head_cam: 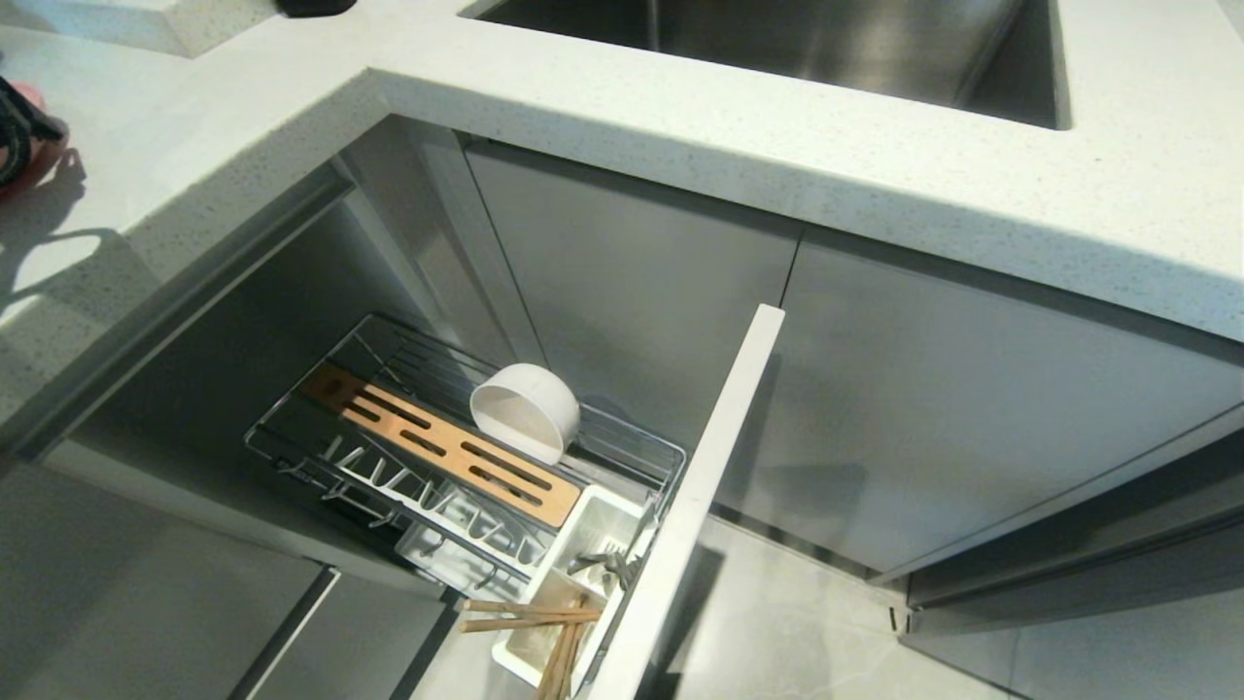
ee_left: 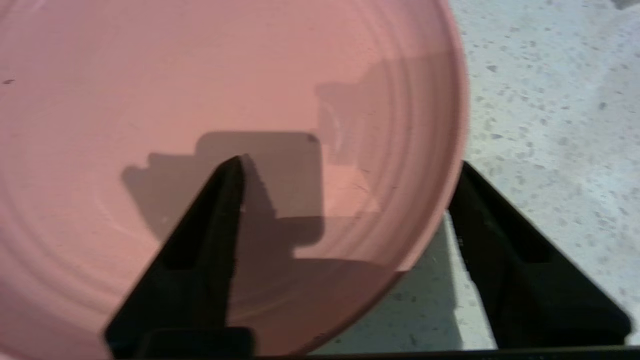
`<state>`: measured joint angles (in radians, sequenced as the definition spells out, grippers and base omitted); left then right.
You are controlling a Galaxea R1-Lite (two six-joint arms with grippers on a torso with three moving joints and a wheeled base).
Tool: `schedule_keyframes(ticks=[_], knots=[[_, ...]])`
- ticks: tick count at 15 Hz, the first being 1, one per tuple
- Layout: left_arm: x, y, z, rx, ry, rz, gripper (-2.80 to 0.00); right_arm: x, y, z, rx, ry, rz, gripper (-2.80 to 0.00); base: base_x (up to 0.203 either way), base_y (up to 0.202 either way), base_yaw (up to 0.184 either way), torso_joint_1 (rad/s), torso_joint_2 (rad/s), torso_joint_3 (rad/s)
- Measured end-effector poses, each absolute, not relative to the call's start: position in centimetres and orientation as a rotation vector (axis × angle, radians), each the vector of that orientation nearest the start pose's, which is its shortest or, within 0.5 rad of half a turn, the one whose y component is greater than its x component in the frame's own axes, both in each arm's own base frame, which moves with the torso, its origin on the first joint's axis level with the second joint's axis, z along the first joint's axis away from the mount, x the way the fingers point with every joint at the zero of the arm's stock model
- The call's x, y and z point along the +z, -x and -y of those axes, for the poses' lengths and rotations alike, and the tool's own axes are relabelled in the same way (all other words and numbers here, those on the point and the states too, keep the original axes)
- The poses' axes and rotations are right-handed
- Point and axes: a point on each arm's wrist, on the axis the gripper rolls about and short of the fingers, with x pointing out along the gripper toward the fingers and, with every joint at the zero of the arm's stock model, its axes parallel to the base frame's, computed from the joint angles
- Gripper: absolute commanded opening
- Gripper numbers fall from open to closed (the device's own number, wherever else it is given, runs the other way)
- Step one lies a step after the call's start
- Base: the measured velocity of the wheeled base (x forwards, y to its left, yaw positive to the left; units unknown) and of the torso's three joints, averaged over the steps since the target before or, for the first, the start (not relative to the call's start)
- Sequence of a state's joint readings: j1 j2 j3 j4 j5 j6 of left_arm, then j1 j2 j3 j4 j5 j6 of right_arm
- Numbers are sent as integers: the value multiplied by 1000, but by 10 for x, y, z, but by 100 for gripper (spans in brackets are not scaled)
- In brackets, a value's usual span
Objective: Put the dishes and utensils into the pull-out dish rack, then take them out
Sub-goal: Pick up the plate and place it in the cupboard
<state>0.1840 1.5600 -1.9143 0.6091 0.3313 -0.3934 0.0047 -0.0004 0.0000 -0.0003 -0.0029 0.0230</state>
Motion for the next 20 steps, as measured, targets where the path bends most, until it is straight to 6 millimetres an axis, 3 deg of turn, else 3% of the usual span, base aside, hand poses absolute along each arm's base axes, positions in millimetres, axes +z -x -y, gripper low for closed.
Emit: schedule_keyframes(ticks=[13, 17, 20], knots=[[413, -213, -46, 547, 369, -125, -280, 75, 23, 0, 1, -23, 0, -280, 0, 0, 0, 0, 0, 0], [424, -184, -39, 527, 375, -94, -280, 75, 23, 0, 1, -23, 0, -280, 0, 0, 0, 0, 0, 0], [430, -154, -22, 460, 383, -87, -280, 75, 23, 0, 1, -23, 0, -280, 0, 0, 0, 0, 0, 0]])
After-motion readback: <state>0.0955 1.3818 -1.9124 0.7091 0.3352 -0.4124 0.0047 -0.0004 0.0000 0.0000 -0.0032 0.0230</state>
